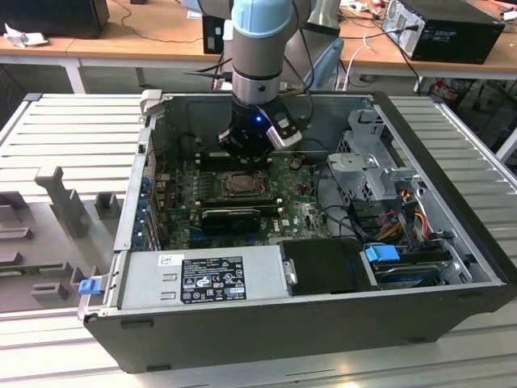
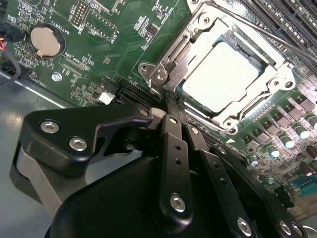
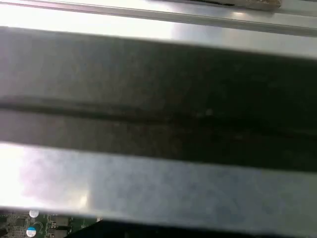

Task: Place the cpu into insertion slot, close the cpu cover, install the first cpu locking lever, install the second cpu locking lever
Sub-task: 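Install the first cpu locking lever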

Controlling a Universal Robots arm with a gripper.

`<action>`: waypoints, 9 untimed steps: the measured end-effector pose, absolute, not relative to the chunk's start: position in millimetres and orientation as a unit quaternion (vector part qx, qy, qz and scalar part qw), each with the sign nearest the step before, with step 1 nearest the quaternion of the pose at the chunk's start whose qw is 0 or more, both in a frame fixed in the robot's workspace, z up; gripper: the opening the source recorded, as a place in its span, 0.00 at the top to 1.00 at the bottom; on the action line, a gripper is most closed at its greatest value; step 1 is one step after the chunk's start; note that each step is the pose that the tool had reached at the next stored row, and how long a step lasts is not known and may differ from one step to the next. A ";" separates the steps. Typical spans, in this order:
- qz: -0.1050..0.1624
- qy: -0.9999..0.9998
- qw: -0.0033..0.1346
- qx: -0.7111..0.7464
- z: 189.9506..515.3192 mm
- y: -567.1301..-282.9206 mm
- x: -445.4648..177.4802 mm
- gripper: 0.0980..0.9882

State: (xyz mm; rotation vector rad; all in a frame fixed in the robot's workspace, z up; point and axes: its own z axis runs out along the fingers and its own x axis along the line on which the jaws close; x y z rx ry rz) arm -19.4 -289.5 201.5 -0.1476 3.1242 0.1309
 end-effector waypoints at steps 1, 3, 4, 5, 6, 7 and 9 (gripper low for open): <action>0.041 0.998 0.005 -0.047 200.8 -289.5 -19.4 0.99; 0.041 0.998 0.005 -0.047 199.8 -289.7 -19.2 0.99; 0.041 0.998 0.005 -0.047 199.7 -289.8 -19.1 0.99; 0.041 0.998 0.005 -0.047 199.7 -289.8 -19.0 0.99; 0.041 0.998 0.006 -0.047 215.8 -288.9 -18.7 0.99; 0.041 0.998 0.005 -0.047 221.1 -289.6 -18.8 0.99; 0.041 0.998 0.005 -0.047 221.1 -291.1 -18.7 0.99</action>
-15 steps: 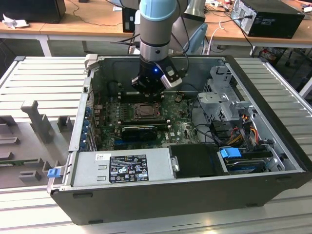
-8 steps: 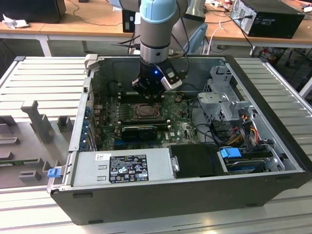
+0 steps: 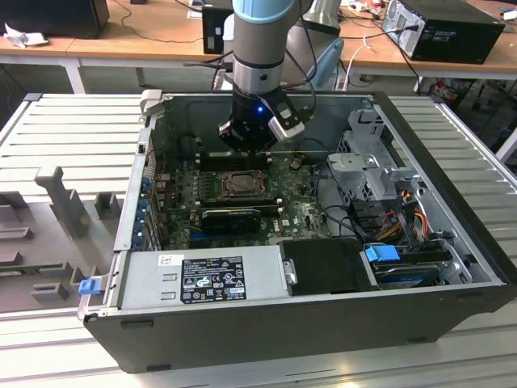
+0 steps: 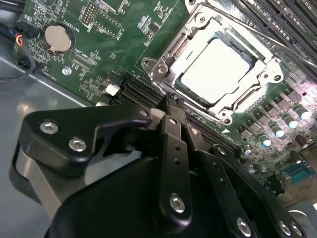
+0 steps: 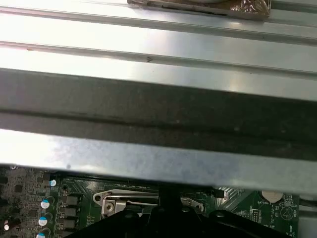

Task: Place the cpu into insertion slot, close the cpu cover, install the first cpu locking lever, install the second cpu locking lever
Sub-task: 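Install the first cpu locking lever, then install the second cpu locking lever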

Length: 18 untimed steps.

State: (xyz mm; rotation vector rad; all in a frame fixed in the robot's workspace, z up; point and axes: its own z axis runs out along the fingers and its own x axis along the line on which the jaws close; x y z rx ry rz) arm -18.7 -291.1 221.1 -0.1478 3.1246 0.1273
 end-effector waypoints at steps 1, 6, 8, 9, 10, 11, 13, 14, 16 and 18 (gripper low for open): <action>0.041 0.998 0.005 -0.047 221.1 -291.6 -18.7 0.99; 0.041 0.998 0.005 -0.047 221.1 -293.8 -18.7 0.99; 0.041 0.998 0.005 -0.047 221.1 -294.4 -18.7 0.99; 0.041 0.998 0.005 -0.047 221.1 -294.6 -18.7 0.99; 0.041 0.998 0.005 -0.047 221.0 -294.8 -18.7 0.99; 0.040 0.998 0.005 -0.047 221.1 -294.9 -18.7 0.99; 0.040 0.998 0.005 -0.047 221.1 -296.3 -18.7 0.99; 0.040 0.998 0.005 -0.047 221.1 -297.0 -18.7 0.99; 0.040 0.998 0.005 -0.047 221.1 -297.5 -18.7 0.99; 0.040 0.998 0.005 -0.047 221.1 -297.9 -18.7 0.99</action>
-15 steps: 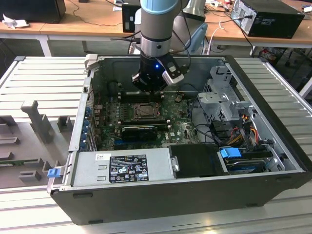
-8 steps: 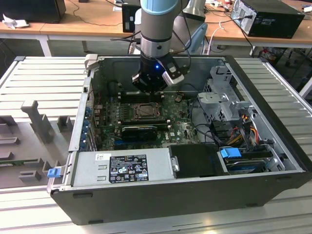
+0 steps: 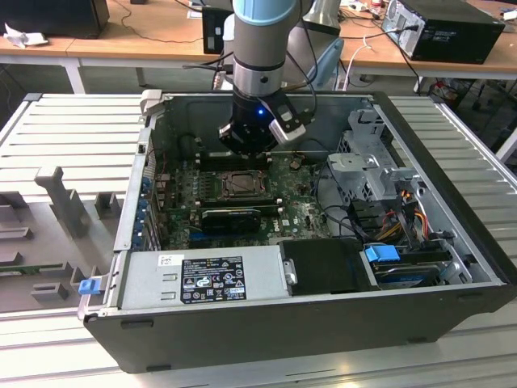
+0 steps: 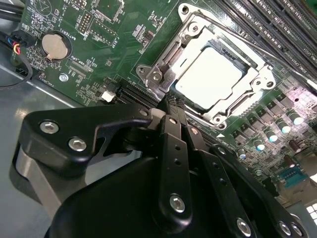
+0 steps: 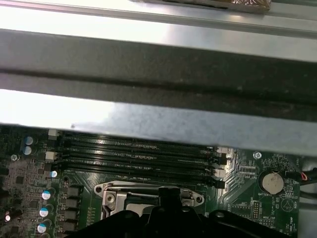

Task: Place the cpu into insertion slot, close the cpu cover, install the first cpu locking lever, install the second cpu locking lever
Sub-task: 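Install the second cpu locking lever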

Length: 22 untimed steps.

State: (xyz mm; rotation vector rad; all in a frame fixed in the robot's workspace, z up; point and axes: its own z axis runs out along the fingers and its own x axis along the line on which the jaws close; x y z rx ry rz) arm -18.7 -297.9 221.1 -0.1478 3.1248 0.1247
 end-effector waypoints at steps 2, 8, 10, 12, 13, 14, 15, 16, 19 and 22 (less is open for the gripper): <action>0.040 0.998 0.005 -0.047 221.1 -298.5 -18.7 0.99; 0.040 0.998 0.005 -0.047 221.1 -301.1 -18.7 0.99; 0.040 0.998 0.005 -0.047 221.1 -302.3 -18.7 0.99; 0.040 0.998 0.005 -0.047 221.1 -302.6 -18.7 0.99; 0.040 0.998 0.005 -0.047 221.4 -302.8 -18.8 0.99; 0.040 0.998 0.005 -0.047 222.4 -302.8 -18.7 0.99; 0.040 0.998 0.005 -0.047 223.8 -302.8 -18.7 0.99; 0.040 0.998 0.005 -0.047 226.8 -302.8 -18.7 0.99; 0.040 0.998 0.005 -0.047 232.5 -303.0 -18.7 0.99; 0.036 0.998 0.005 -0.047 232.6 -304.5 -18.7 0.99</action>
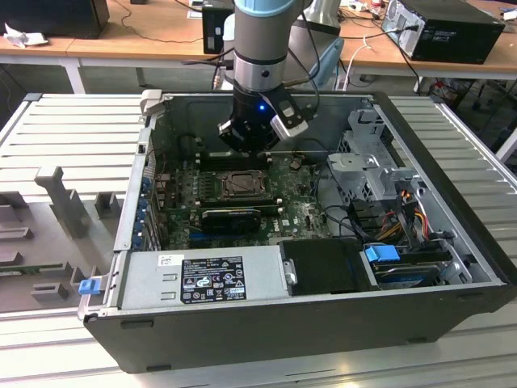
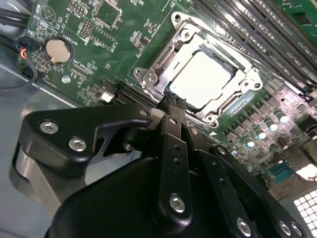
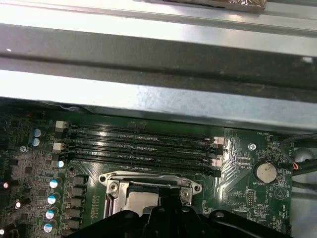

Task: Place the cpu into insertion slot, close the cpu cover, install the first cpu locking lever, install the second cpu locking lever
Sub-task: 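Install the second cpu locking lever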

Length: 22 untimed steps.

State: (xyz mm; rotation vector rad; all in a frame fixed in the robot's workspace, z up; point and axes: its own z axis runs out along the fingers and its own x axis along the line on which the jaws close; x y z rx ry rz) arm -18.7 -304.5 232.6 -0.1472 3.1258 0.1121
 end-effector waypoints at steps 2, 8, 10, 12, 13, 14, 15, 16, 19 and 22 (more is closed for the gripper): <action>0.035 0.998 0.005 -0.047 232.6 -307.2 -18.7 0.99; 0.035 0.998 0.005 -0.047 232.6 -320.9 -18.7 0.99; 0.035 0.998 0.005 -0.047 232.6 -324.6 -18.7 0.99; 0.035 0.998 0.005 -0.047 232.6 -327.3 -18.7 0.99; 0.035 0.998 0.005 -0.047 232.6 -328.1 -18.7 0.99; 0.035 0.998 0.005 -0.047 232.8 -328.5 -18.7 0.99; 0.035 0.998 0.005 -0.047 234.2 -328.7 -18.8 0.99; 0.035 0.998 0.005 -0.047 235.5 -328.8 -18.8 0.99; 0.035 0.998 0.005 -0.047 241.8 -329.2 -18.7 0.99; 0.035 0.998 0.005 -0.047 241.9 -331.8 -18.7 0.99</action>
